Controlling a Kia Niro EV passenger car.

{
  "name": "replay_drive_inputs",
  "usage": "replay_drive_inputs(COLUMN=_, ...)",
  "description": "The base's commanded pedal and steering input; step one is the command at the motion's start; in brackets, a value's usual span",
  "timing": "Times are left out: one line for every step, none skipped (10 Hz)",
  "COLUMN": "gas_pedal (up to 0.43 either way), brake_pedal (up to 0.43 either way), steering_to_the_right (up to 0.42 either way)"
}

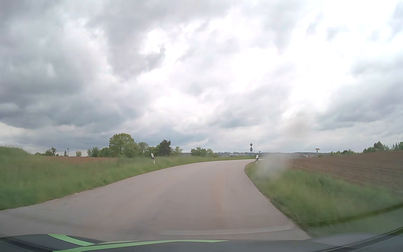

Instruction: Follow the waypoints while adhering to traffic rules and regulations

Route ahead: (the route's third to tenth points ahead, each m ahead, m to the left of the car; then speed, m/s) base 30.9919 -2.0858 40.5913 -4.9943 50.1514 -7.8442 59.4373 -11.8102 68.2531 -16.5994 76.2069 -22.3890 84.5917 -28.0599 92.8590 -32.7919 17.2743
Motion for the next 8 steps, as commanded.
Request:
replay_drive_inputs(gas_pedal=0.000, brake_pedal=0.134, steering_to_the_right=0.030)
replay_drive_inputs(gas_pedal=0.000, brake_pedal=0.110, steering_to_the_right=0.033)
replay_drive_inputs(gas_pedal=0.000, brake_pedal=0.098, steering_to_the_right=0.036)
replay_drive_inputs(gas_pedal=0.000, brake_pedal=0.091, steering_to_the_right=0.037)
replay_drive_inputs(gas_pedal=0.000, brake_pedal=0.091, steering_to_the_right=0.038)
replay_drive_inputs(gas_pedal=0.000, brake_pedal=0.091, steering_to_the_right=0.039)
replay_drive_inputs(gas_pedal=0.000, brake_pedal=0.091, steering_to_the_right=0.043)
replay_drive_inputs(gas_pedal=0.000, brake_pedal=0.091, steering_to_the_right=0.047)
